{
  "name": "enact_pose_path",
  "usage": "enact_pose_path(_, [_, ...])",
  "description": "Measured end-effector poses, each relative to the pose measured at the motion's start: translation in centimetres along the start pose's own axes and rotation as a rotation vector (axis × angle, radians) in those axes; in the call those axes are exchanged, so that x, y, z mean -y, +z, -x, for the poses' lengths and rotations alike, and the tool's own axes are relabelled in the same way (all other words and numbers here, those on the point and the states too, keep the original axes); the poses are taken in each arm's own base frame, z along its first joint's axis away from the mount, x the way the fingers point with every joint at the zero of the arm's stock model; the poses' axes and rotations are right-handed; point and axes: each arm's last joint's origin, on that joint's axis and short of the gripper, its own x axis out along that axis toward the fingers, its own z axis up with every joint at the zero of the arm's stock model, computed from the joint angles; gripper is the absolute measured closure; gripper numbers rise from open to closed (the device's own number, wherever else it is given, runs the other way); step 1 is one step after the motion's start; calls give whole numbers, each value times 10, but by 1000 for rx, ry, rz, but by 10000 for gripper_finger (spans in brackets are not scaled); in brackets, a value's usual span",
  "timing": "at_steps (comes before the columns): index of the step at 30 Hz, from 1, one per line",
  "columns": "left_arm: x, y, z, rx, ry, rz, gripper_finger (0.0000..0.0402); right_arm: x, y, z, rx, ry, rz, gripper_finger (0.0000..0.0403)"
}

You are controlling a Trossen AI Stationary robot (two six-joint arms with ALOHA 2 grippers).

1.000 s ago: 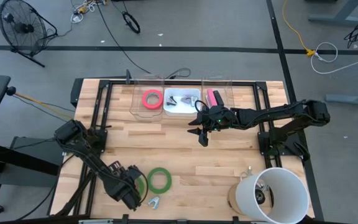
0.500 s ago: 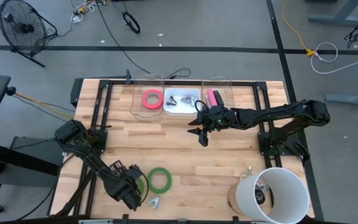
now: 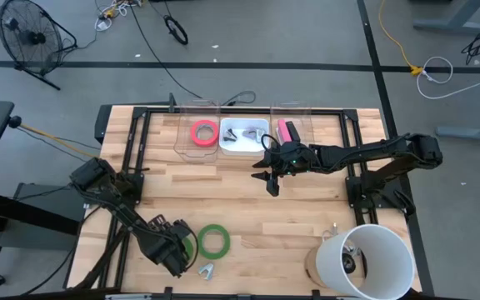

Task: Pick and place Stapler, Stapler remover, tape
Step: Put the left light green masking tape into the left transparent bin

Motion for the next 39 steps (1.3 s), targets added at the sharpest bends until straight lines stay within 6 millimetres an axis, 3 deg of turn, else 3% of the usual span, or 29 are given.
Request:
enact_pose_path(5, [3,2,-1,30,-26,-40,199,0,0,0,0,0,0,239])
enact_pose_path(11, [4,5,-2,25,-45,-130,315,0,0,0,0,0,0,239])
enact_pose_path(20, [-2,8,6,20,-14,-106,315,0,0,0,0,0,0,239])
enact_pose_path(32, [-21,26,82,116,281,-164,315,0,0,0,1,0,0,239])
enact_pose_path(39, [-31,54,96,211,364,-243,315,0,0,0,1,0,0,239])
